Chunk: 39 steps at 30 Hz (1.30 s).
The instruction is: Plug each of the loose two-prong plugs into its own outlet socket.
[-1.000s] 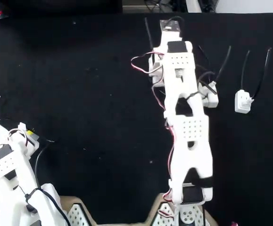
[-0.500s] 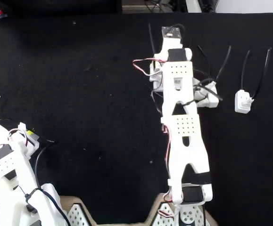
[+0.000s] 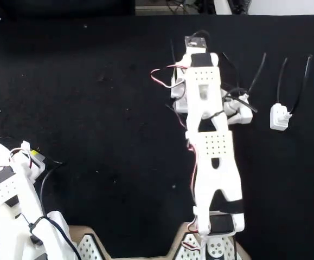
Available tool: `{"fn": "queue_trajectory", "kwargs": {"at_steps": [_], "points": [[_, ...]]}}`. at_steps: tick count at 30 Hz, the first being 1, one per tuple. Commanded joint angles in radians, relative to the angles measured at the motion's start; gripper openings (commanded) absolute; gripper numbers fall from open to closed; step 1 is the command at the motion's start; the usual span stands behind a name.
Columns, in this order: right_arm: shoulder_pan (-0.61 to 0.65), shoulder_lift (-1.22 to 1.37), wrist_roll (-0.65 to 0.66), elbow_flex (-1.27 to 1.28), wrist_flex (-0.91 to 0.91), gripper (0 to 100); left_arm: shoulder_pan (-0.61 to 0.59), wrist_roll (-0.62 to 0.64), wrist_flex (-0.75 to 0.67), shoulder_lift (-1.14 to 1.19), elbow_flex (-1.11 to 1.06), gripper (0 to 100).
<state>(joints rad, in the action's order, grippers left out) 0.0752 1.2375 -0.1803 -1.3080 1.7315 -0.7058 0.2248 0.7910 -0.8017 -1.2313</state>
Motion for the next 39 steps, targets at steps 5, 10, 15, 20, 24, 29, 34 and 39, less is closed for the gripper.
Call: {"fn": "queue_trajectory", "kwargs": {"at_steps": [5, 10, 15, 20, 24, 29, 34, 39], "points": [[0.021, -0.225, -0.028, 0.337, -0.002, 1.1, 0.007, 0.008, -0.014, -0.020, 0.059, 26], [0.040, -0.228, -0.026, 0.337, -0.002, 1.1, 0.007, 0.008, -0.014, -0.020, 0.059, 26], [0.072, -0.231, 0.008, 0.335, 0.002, 16.9, 0.007, 0.008, -0.014, -0.020, 0.059, 26], [0.091, -0.280, 0.043, 0.309, 0.035, 26.0, 0.007, 0.008, -0.014, -0.020, 0.059, 26], [0.087, -0.427, 0.044, 0.329, 0.035, 25.7, 0.007, 0.008, -0.014, -0.020, 0.059, 26], [0.098, -0.727, 0.051, 0.446, 0.035, 25.6, 0.008, 0.008, -0.014, -0.020, 0.059, 26], [0.100, -1.147, 0.158, 0.650, 0.034, 18.5, 0.027, 0.002, -0.012, -0.020, 0.065, 25], [0.049, -1.538, 0.313, 0.905, -0.044, 1.4, 0.051, -0.002, -0.015, -0.084, 0.097, 4]]}}
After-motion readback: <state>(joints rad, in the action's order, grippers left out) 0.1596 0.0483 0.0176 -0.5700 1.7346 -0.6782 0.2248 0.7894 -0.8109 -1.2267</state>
